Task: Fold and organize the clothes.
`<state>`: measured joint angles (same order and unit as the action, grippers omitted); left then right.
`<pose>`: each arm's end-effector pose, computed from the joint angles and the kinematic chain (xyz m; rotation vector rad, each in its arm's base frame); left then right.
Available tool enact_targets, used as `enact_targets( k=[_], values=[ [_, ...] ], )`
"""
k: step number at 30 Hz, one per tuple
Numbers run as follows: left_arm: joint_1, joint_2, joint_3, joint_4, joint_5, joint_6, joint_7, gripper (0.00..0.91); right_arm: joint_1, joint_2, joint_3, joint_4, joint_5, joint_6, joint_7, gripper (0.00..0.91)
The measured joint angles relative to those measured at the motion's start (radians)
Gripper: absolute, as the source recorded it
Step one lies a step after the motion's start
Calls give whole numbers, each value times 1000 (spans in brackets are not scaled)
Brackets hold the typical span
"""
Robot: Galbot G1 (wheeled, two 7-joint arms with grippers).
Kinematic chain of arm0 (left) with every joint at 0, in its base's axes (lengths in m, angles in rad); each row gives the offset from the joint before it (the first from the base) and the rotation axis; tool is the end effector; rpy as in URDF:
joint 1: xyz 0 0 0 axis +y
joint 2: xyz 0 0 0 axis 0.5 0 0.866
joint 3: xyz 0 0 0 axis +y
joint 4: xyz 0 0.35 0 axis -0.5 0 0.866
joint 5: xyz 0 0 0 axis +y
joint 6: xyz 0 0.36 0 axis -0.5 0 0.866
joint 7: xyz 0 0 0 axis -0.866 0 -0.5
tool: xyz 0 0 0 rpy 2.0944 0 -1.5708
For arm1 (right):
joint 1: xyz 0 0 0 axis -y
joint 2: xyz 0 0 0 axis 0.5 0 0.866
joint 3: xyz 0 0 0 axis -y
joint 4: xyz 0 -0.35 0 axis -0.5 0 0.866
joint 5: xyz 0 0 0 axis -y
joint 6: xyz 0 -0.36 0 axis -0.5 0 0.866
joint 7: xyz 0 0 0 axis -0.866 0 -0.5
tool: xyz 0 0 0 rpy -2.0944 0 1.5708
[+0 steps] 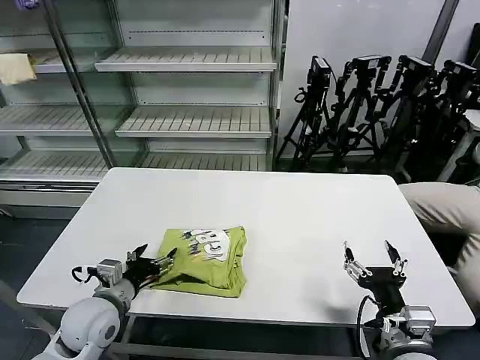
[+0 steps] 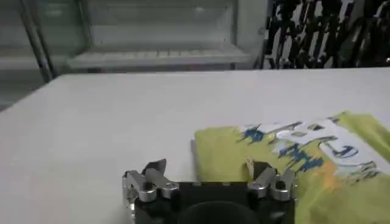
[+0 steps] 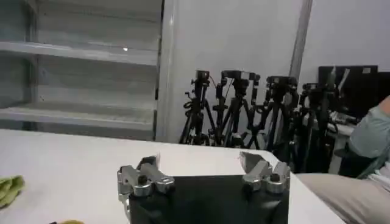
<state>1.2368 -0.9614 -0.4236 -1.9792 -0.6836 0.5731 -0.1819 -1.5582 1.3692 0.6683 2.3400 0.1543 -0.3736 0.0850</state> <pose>0.2873 0.0915 -0.2472 -0.2173 -2.6453 -0.0194 0.1792 -0.0565 -0.2038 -0.1180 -3.0360 0.1554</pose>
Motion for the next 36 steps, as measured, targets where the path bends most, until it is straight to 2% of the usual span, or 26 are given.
enact_targets(
  k=[1, 2, 3, 29, 36],
  values=[
    [2, 0, -2, 7, -6, 0, 5, 645, 2, 2, -1, 0, -2, 0, 0, 907],
    [5, 1, -3, 12, -12, 0, 10, 91, 3, 4, -2, 0, -3, 0, 0, 907],
    [7, 2, -5, 15, -18, 0, 14, 20, 4, 6, -2, 0, -5, 0, 0, 907],
    [22, -9, 15, 30, -77, -44, 63, 10, 20, 51, -47, 5, -56, -9, 0, 907],
    [24, 17, -12, 41, -47, -45, 97, 10, 24, 55, -55, 9, -65, -14, -3, 907]
  ],
)
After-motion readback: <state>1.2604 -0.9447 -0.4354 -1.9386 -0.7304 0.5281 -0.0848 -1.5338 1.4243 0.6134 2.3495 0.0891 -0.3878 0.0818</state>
